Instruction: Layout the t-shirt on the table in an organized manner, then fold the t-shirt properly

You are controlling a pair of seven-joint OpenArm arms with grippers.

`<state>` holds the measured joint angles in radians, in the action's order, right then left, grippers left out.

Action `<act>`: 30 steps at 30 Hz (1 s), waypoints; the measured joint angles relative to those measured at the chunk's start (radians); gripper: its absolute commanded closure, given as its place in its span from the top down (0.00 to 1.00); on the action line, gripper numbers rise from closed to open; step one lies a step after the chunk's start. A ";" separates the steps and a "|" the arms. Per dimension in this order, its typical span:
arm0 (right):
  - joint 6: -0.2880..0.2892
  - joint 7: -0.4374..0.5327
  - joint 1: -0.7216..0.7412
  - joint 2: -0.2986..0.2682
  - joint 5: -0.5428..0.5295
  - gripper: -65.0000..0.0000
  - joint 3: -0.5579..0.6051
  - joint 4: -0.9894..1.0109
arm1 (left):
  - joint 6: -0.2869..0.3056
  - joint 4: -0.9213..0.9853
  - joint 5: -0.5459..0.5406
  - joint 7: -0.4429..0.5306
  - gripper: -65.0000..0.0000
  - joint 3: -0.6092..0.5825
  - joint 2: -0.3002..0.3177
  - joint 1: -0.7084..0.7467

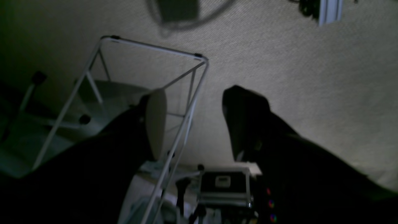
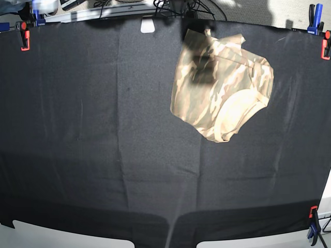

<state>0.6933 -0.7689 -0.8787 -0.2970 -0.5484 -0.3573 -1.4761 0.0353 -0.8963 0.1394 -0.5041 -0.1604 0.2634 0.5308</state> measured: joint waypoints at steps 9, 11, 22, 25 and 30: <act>0.000 0.094 0.250 -0.048 0.182 0.64 0.118 0.441 | 0.010 0.161 -0.071 0.135 0.47 0.000 -0.055 -0.121; 0.000 0.144 0.303 -0.055 0.256 0.64 0.162 0.535 | 0.010 0.175 -0.096 0.138 0.47 0.000 -0.056 -0.140; -0.088 0.255 0.504 -0.083 0.313 0.64 0.435 0.829 | 0.019 0.219 -0.090 0.188 0.47 0.000 -0.055 -0.163; -0.169 0.283 0.502 -0.084 0.314 0.64 0.484 0.829 | 0.053 0.219 -0.080 0.217 0.47 0.000 -0.055 -0.163; -0.201 0.299 0.502 -0.084 0.314 0.64 0.550 0.829 | 0.089 0.219 -0.080 0.216 0.47 0.000 -0.055 -0.163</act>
<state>0.4923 -0.4694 -0.3763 -0.3813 -0.2348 0.1925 -0.6476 0.1242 -0.6777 0.0593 -0.2878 -0.1608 0.2081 0.3679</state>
